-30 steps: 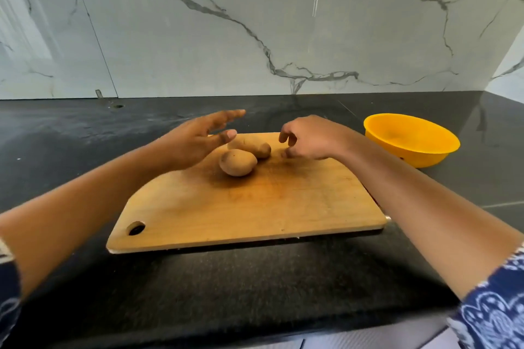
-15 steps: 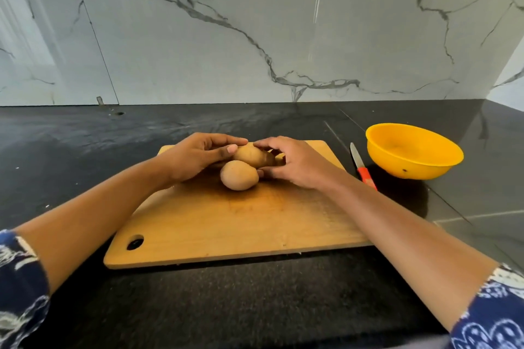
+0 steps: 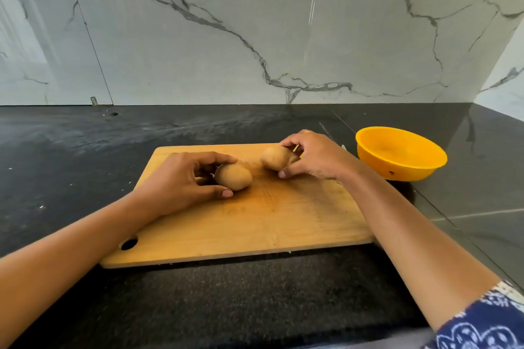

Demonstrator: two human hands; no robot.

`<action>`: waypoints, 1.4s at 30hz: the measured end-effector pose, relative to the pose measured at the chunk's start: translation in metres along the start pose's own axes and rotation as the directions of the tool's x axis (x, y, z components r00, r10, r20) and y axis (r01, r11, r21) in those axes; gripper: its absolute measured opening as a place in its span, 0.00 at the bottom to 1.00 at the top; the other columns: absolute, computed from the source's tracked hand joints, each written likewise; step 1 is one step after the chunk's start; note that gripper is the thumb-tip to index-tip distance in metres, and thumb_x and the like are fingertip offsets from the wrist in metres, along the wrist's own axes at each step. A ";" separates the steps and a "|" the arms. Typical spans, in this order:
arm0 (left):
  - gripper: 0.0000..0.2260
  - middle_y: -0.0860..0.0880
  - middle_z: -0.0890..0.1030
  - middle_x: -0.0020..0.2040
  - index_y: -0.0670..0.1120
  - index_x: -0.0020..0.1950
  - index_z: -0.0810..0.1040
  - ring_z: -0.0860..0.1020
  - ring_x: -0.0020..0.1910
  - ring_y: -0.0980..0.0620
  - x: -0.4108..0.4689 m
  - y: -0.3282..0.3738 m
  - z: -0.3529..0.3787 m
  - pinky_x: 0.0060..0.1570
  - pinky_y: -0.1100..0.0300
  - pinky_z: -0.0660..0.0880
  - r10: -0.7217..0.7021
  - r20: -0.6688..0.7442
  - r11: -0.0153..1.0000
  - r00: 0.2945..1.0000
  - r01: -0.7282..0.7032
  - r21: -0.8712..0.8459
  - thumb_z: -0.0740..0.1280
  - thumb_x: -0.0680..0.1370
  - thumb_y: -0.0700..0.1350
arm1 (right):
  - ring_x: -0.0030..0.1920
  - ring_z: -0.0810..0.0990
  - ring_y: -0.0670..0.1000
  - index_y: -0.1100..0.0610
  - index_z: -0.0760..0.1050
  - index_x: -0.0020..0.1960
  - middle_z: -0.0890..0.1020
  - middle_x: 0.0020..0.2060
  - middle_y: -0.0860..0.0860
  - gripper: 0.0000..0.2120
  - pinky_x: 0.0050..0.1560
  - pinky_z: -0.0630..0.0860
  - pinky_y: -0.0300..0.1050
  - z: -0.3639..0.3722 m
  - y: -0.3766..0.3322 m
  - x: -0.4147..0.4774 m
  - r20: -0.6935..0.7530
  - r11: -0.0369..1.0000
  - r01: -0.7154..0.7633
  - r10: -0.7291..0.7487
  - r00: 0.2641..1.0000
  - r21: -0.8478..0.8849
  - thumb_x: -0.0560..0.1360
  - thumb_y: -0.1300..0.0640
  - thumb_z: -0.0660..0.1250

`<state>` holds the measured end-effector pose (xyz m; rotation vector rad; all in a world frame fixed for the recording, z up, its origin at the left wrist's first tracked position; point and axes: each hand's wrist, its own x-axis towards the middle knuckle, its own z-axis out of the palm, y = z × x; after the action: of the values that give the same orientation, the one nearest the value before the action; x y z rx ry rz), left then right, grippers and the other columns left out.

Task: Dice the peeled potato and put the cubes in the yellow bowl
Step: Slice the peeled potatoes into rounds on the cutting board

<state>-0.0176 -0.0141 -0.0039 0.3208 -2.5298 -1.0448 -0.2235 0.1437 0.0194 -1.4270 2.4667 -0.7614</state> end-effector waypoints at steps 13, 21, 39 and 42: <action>0.22 0.57 0.82 0.48 0.61 0.54 0.78 0.79 0.48 0.61 0.000 0.001 -0.002 0.55 0.57 0.77 -0.031 -0.025 0.999 0.999 0.032 0.020 0.74 0.60 0.57 | 0.70 0.66 0.56 0.57 0.61 0.75 0.64 0.72 0.55 0.36 0.65 0.66 0.47 -0.004 -0.005 -0.015 -0.163 0.961 -0.238 0.215 0.963 -0.138 0.73 0.46 0.71; 0.22 0.59 0.82 0.47 0.60 0.53 0.79 0.79 0.47 0.62 -0.001 0.003 -0.001 0.52 0.57 0.78 -0.034 -0.059 0.998 0.998 0.037 0.055 0.75 0.60 0.57 | 0.53 0.79 0.52 0.57 0.73 0.63 0.80 0.54 0.54 0.12 0.42 0.71 0.41 0.001 0.008 -0.082 -0.333 0.712 -0.376 0.207 0.920 -0.593 0.81 0.59 0.61; 0.28 0.61 0.83 0.48 0.69 0.54 0.76 0.80 0.48 0.62 -0.001 0.002 -0.007 0.50 0.64 0.75 -0.036 0.007 0.999 0.999 0.036 -0.018 0.72 0.55 0.68 | 0.39 0.71 0.50 0.60 0.71 0.57 0.76 0.42 0.53 0.09 0.31 0.63 0.40 0.004 0.018 -0.076 -0.441 0.846 -0.437 0.282 0.852 -0.305 0.82 0.56 0.57; 0.22 0.58 0.84 0.47 0.64 0.52 0.80 0.80 0.48 0.61 -0.002 0.003 -0.006 0.52 0.60 0.77 -0.035 -0.024 0.999 0.999 0.035 0.000 0.75 0.60 0.64 | 0.38 0.72 0.49 0.59 0.68 0.59 0.74 0.40 0.52 0.10 0.26 0.59 0.38 0.002 0.015 -0.075 -0.464 0.877 -0.419 0.278 0.841 -0.236 0.82 0.55 0.55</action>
<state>-0.0136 -0.0156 0.0017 0.3772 -2.5114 -1.0476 -0.1947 0.2131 0.0031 -0.8948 3.1959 -0.6443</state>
